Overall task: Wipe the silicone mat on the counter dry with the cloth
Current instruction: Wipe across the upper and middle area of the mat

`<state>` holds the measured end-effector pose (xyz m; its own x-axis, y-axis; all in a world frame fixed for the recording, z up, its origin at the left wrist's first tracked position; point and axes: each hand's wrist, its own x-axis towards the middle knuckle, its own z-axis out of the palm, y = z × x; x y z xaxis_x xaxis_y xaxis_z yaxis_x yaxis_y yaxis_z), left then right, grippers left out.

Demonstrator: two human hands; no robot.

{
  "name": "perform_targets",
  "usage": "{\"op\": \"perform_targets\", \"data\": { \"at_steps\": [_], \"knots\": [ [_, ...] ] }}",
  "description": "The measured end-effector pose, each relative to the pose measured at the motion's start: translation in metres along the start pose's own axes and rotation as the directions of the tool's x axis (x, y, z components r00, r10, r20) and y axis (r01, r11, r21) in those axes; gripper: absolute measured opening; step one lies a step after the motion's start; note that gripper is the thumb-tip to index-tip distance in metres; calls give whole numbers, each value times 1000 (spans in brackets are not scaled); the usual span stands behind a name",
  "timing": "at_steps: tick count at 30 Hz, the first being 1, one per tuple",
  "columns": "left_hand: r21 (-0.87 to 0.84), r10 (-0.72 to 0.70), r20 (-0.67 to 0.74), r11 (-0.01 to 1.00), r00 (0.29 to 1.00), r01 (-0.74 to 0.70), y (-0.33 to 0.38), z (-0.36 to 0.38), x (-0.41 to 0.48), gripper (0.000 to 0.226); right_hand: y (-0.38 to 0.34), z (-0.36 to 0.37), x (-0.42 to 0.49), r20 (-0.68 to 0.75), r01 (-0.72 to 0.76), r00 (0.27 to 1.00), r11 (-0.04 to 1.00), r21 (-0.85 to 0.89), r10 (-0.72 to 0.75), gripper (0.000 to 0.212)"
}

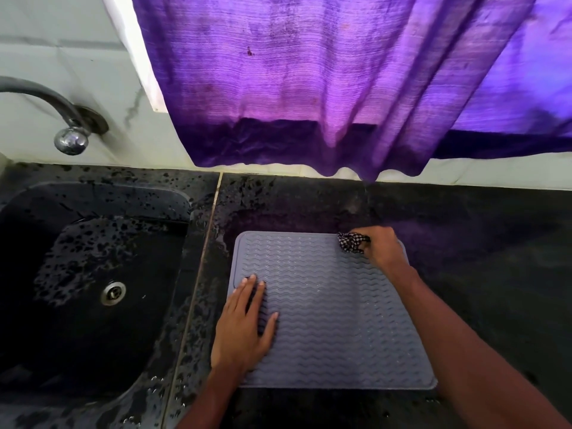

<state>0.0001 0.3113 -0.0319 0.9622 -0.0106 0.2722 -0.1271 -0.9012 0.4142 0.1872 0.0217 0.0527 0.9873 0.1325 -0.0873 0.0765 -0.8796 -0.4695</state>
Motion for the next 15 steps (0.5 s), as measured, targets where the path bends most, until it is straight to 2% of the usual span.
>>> {"op": "perform_targets", "data": {
  "at_steps": [3,6,10,12,15],
  "knots": [
    [-5,-4,-7,1000,1000,4,1,-1,0,66,15,-7,9,-44,-34,998,999,-22,33,52],
    [-3,-5,-8,1000,1000,5,2,-2,1,65,37,-12,5,-77,-103,992,994,-27,101,45],
    [-7,-6,7,1000,1000,7,1,-2,1,66,46,-18,-1,-59,-13,998,1000,-24,11,41],
    [-6,-8,14,1000,1000,8,0,-1,1,67,44,-23,1,-23,-14,1000,1000,3,14,42],
    [-21,-5,5,1000,1000,5,0,-1,1,66,43,-21,-9,-51,3,999,1000,12,-3,44]
  ]
}}
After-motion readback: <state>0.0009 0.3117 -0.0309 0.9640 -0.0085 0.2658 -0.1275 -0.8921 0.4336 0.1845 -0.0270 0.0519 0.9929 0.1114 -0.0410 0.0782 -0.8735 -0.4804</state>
